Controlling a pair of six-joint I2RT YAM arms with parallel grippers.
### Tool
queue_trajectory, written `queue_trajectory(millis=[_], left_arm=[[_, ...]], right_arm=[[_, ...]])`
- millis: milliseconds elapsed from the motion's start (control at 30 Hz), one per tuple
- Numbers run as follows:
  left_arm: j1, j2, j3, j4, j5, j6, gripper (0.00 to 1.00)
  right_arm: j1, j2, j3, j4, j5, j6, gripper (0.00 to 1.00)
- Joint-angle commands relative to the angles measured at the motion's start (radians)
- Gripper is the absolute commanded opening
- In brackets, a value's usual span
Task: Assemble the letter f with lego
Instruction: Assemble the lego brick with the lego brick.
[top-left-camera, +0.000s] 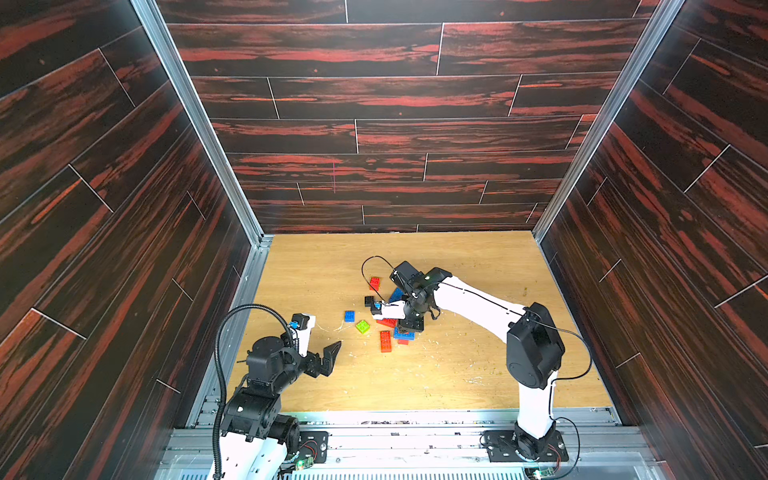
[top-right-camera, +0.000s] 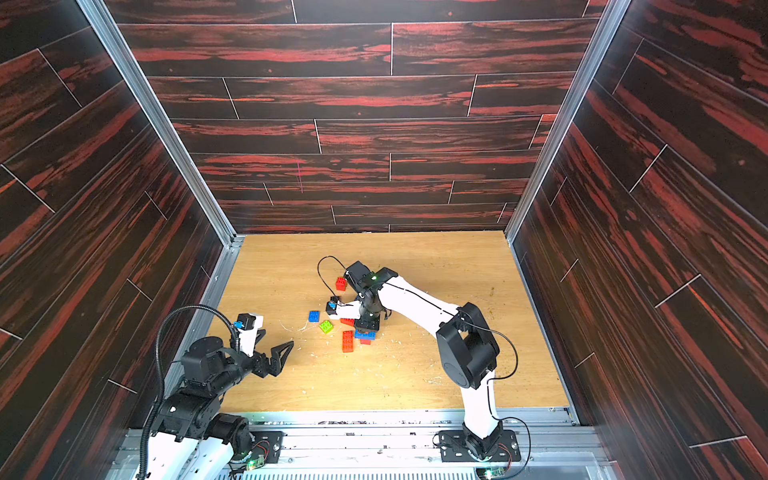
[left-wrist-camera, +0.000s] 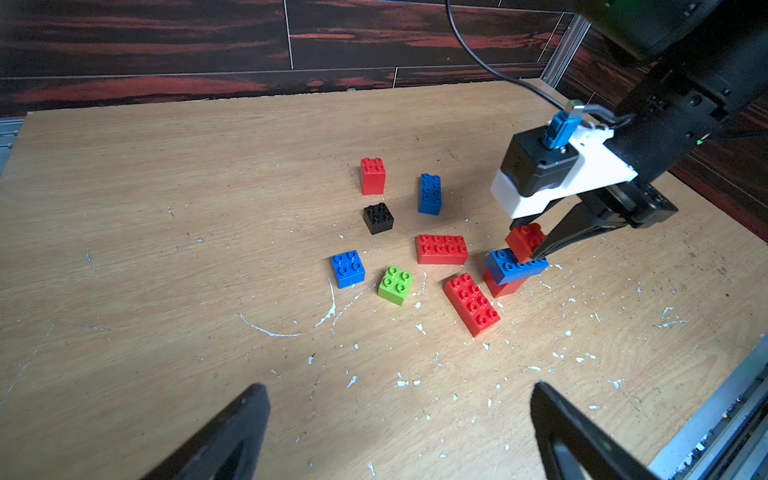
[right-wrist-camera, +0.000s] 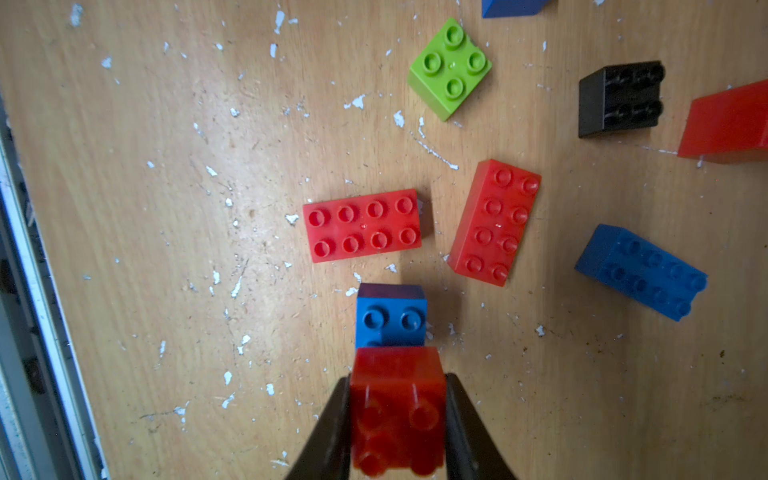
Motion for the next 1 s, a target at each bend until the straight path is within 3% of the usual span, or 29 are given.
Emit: queue_trajectory(millis=[0,967], left_arm=[[-0.005,0.000,0.001,-0.003,0.011,0.009,1.00],[-0.004,0.019,0.004,0.003,0.000,0.005,1.00]], right_arm=[[-0.003,0.027,-0.012,0.006,-0.020,0.010,0.24],[-0.016,0.032,-0.025,-0.023,-0.023,0.010,0.24]])
